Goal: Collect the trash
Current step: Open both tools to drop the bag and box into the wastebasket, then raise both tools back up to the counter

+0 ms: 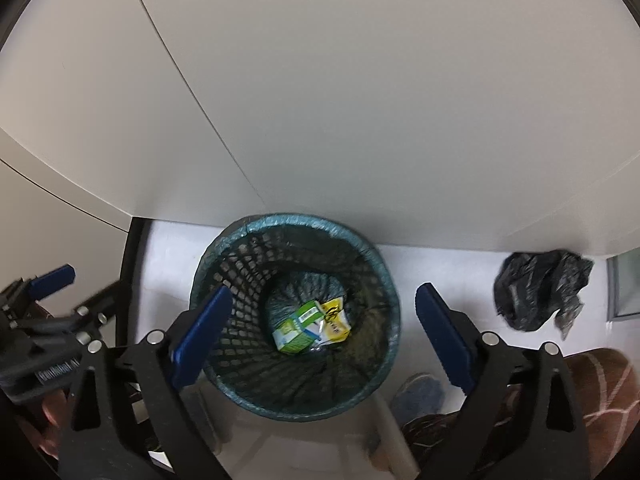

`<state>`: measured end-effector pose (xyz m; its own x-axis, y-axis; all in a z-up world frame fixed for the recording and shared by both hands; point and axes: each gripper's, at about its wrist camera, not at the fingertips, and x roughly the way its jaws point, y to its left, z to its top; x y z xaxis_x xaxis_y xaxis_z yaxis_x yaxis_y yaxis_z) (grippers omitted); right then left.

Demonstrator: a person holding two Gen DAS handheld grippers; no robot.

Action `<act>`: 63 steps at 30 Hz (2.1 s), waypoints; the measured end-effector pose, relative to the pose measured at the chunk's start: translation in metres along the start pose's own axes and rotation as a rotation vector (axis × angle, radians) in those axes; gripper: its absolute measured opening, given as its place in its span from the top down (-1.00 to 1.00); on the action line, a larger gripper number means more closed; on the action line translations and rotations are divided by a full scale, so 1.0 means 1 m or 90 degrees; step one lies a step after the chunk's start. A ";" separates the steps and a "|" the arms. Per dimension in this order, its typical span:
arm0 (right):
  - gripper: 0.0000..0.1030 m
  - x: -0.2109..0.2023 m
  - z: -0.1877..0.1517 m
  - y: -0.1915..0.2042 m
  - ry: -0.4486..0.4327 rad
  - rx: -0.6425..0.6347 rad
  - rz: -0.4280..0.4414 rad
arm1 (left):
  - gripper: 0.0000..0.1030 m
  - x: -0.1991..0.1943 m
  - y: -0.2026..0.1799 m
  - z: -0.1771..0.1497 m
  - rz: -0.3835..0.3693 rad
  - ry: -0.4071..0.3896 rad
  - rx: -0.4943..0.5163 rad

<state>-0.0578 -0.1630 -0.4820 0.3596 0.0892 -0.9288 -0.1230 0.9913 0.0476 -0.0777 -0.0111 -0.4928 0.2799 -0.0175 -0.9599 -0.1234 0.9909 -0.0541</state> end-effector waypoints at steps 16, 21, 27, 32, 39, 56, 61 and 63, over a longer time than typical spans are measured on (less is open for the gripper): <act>-0.74 -0.166 0.032 -0.030 -0.179 0.005 0.001 | -0.88 -0.154 -0.001 0.020 -0.040 -0.116 0.016; -0.74 -0.221 0.043 -0.039 -0.231 0.002 0.009 | -0.88 -0.212 -0.008 0.025 -0.043 -0.168 0.029; -0.74 -0.278 0.058 -0.049 -0.280 0.004 0.025 | -0.88 -0.275 -0.015 0.035 -0.042 -0.219 0.039; -0.74 -0.322 0.075 -0.055 -0.313 0.005 0.019 | -0.88 -0.325 -0.014 0.047 -0.040 -0.258 0.024; -0.74 -0.376 0.105 -0.055 -0.355 -0.009 0.021 | -0.88 -0.384 -0.016 0.070 -0.028 -0.313 0.027; -0.74 -0.423 0.212 -0.068 -0.332 0.049 0.039 | -0.88 -0.444 -0.040 0.158 -0.020 -0.353 0.054; -0.73 -0.411 0.255 -0.072 -0.304 0.064 0.026 | -0.87 -0.435 -0.046 0.190 -0.014 -0.343 0.062; -0.73 -0.402 0.272 -0.073 -0.289 0.071 0.023 | -0.87 -0.427 -0.048 0.205 -0.012 -0.333 0.062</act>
<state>0.0585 -0.2445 -0.0124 0.7278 0.1328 -0.6728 -0.0519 0.9889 0.1390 0.0041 -0.0237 -0.0240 0.7220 0.0095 -0.6918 -0.0317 0.9993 -0.0194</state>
